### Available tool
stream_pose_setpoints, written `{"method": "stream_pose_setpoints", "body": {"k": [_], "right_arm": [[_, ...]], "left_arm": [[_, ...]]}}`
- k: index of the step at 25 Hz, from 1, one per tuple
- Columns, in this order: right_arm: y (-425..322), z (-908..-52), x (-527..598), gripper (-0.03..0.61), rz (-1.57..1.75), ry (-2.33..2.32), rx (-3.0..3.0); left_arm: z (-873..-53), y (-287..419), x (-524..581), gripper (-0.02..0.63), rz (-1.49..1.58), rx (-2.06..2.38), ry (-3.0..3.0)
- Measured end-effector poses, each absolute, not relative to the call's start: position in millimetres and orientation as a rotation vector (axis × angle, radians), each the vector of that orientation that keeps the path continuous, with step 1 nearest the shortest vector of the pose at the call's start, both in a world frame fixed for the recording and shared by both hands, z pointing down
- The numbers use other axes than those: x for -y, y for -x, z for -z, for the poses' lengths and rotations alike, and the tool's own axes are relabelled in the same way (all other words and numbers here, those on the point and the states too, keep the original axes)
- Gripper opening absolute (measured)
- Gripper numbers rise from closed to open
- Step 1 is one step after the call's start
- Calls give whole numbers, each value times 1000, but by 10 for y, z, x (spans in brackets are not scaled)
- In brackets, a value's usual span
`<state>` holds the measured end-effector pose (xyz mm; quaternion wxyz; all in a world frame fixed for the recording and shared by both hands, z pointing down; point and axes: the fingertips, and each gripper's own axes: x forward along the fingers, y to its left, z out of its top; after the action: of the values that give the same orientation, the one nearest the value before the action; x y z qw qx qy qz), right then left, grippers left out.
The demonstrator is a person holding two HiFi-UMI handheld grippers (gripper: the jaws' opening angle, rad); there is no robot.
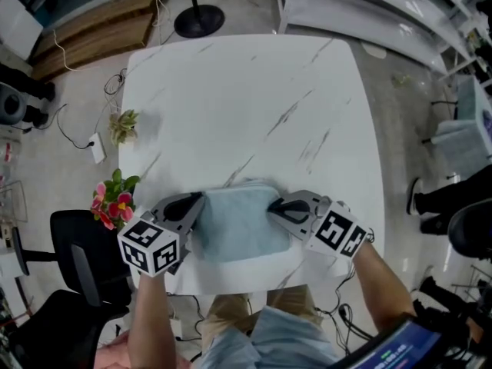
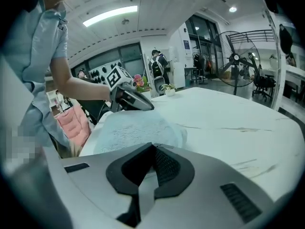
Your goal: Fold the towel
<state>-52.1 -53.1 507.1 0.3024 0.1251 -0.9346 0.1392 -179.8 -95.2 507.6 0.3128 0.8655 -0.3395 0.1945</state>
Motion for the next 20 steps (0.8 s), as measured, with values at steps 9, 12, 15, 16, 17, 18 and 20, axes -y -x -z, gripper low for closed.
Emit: {"method": "stream_pose_setpoints", "body": {"k": [9, 12, 15, 16, 17, 18, 20], "right_arm": [[290, -4760, 532, 26, -467, -489, 2560], [-4, -4451, 611, 26, -515, -701, 2597], [-209, -3951, 739, 26, -515, -966, 2640], [-232, -3755, 772, 25, -497, -1056, 2655], [-228, -3553, 788, 25, -473, -1141, 2670], [-195, -3348, 786, 26, -443, -1217, 2688], [-44, -2941, 758, 27, -351, -1336, 2734]], "left_arm": [[-4674, 2037, 1110, 11, -393, 1075, -2257], [-4097, 2227, 1116, 11, -303, 1225, -2302], [-3440, 2369, 1046, 11, -206, 1362, -2378], [-3229, 2401, 999, 11, -171, 1405, -2401], [-3035, 2433, 942, 12, -138, 1450, -2419], [-2861, 2464, 880, 12, -107, 1497, -2432], [-2556, 2522, 779, 12, -50, 1599, -2461]]}}
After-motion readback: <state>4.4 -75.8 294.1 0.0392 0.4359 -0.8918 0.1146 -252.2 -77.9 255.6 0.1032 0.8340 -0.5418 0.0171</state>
